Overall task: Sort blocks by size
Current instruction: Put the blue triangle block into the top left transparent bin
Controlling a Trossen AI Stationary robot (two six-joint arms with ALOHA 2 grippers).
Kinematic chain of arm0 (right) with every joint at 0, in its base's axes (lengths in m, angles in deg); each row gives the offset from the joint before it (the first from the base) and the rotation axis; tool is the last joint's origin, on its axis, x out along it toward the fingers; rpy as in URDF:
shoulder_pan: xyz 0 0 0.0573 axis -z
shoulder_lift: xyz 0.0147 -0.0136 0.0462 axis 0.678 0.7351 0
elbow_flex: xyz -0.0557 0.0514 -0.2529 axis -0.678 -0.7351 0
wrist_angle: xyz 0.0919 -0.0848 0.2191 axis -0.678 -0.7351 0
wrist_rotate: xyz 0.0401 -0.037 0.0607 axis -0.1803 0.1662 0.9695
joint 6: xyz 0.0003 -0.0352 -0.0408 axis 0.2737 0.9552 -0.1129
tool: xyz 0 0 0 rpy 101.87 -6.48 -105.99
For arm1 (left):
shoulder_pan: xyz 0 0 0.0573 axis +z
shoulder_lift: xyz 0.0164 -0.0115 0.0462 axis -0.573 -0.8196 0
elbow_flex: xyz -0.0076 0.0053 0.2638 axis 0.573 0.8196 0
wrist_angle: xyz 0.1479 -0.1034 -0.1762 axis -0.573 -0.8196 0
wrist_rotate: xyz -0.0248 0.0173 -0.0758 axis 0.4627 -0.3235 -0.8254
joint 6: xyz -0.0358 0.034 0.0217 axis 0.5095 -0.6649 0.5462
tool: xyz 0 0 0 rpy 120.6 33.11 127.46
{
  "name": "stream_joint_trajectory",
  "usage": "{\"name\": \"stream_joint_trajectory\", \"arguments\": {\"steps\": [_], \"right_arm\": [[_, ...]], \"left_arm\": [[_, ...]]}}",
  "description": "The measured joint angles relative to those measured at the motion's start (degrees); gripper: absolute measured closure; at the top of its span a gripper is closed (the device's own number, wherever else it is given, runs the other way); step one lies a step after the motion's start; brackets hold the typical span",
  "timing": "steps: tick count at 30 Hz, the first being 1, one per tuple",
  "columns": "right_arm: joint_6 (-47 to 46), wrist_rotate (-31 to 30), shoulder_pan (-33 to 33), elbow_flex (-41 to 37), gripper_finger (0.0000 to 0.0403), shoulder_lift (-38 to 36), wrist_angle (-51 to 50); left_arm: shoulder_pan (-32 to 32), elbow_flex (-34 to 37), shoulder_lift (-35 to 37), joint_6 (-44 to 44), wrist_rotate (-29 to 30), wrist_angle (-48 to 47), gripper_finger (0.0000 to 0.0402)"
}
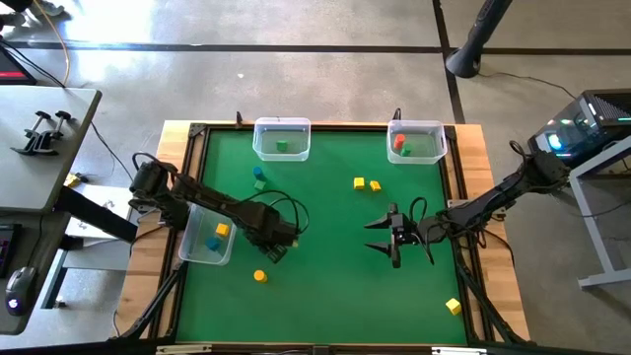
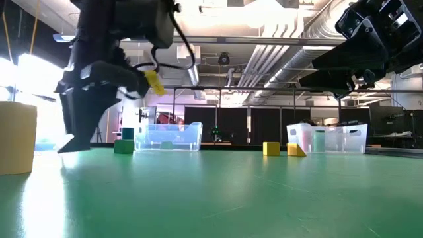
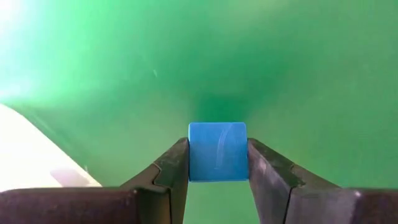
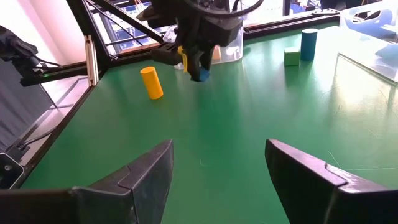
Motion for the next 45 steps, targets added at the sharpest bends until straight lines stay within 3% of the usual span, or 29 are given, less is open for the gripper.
{"name": "stream_joint_trajectory", "arguments": {"steps": [9,14,17,24,28,37,45], "right_arm": [[0.0,-0.3,0.0,0.0,0.0153,0.0,0.0],[-0.3,-0.4,0.0,0.0,0.0153,0.0,0.0],[-0.4,-0.4,0.0,0.0,0.0153,0.0,0.0],[-0.6,-0.5,0.0,0.0,0.0153,0.0,0.0],[-1.6,-0.8,0.0,0.0,0.0153,0.0,0.0],[-2.2,-1.6,0.0,0.0,0.0153,0.0,-0.4],[-2.2,-1.6,0.0,0.0,0.0153,0.0,-0.4]], "left_arm": [[5.8,-10.4,0.1,-11.4,10.2,0.0,0.0279],[13.1,-19.5,0.2,-23.1,20.0,-0.3,0.0279],[19.4,-23.2,0.2,-29.6,23.0,-0.2,0.0279],[36.1,-24.4,-1.3,-37.2,22.3,-0.7,0.028],[42.2,-24.3,-5.5,-39.1,20.0,-1.4,0.028],[49.4,-24.3,-13.4,-39.5,20.0,-1.4,0.028],[51.3,-24.3,-14.1,-38.2,20.1,-1.3,0.0274]]}}
